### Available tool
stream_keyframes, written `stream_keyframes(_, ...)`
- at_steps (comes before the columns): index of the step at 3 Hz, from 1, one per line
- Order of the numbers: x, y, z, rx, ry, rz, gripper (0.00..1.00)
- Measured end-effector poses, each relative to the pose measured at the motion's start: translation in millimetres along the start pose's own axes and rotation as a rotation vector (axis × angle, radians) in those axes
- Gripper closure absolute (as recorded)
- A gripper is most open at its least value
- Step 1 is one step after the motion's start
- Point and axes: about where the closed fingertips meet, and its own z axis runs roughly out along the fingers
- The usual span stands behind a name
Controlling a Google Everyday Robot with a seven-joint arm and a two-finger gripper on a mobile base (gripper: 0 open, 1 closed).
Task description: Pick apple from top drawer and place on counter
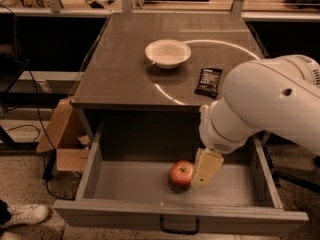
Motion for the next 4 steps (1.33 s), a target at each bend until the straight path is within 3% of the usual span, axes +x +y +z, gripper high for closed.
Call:
stream_keyframes(1, -7.5, 18.5, 36.7, -0.029, -0.011, 0.009, 0.00)
stream_keyframes(2, -17.0, 7.1, 65.9, -0.016, -0.022, 0.005, 0.00)
stream_keyframes(3, -8.3, 9.7, 86.6, -0.031, -0.023, 0.016, 0.00)
stream_keyframes(4, -4.6, 6.4, 89.3, -0.033, -0.026, 0.027, 0.00)
